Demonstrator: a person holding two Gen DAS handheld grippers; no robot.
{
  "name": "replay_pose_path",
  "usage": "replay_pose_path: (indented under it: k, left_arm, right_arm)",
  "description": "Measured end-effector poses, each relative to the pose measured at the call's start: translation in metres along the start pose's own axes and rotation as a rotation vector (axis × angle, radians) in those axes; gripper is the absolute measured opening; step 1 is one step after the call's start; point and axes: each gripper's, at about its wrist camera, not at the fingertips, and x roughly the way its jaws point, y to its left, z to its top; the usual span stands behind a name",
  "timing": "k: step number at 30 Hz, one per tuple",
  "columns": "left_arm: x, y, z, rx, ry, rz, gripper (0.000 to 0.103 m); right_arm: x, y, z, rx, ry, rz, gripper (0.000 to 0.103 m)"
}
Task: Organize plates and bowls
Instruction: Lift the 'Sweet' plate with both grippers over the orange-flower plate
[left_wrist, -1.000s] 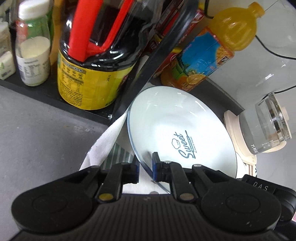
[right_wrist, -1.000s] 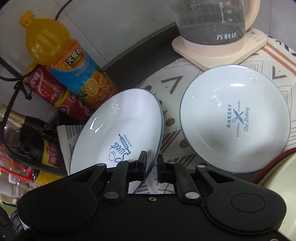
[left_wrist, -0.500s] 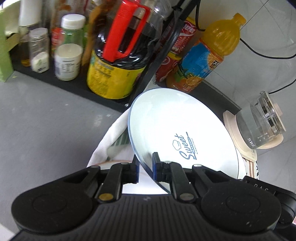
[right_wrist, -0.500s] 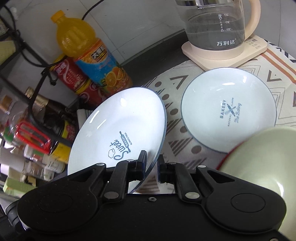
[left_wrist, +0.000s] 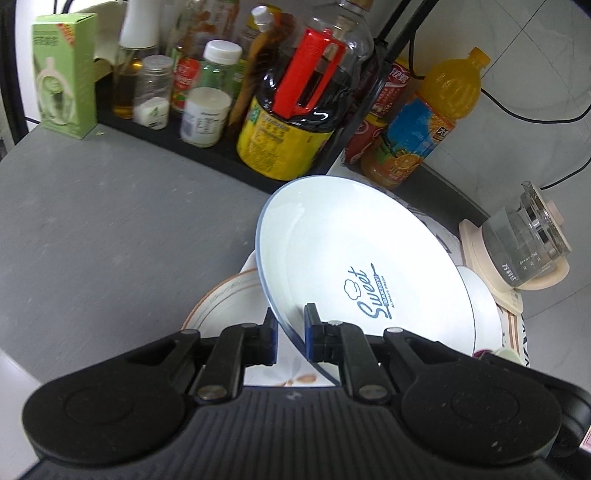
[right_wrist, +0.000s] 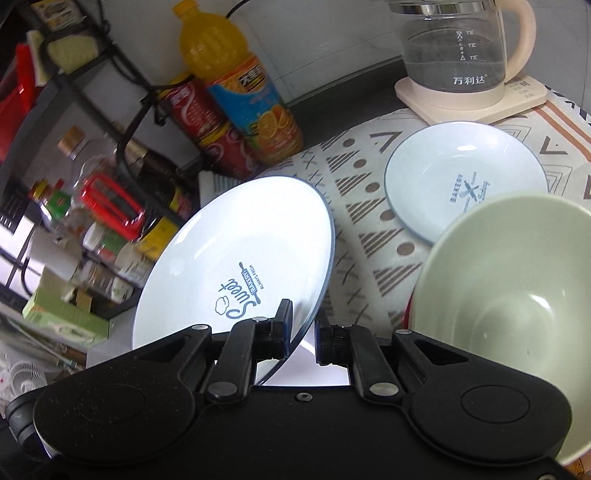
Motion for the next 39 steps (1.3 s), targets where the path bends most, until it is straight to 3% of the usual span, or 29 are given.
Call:
replay_pose_path:
  k: [21, 39]
  left_arm:
    - [-0.030, 0.030, -0.058, -0.028, 0.036, 0.056, 0.012]
    - [-0.015, 0.034, -0.069, -0.022, 0.112, 0.059, 0.013]
  right_arm:
    - [-0.029, 0.005, -0.066, -0.092, 0.038, -0.037, 0.012]
    - [-0.025, -0.002, -0.077, -0.105, 0.082, -0.083, 0.013]
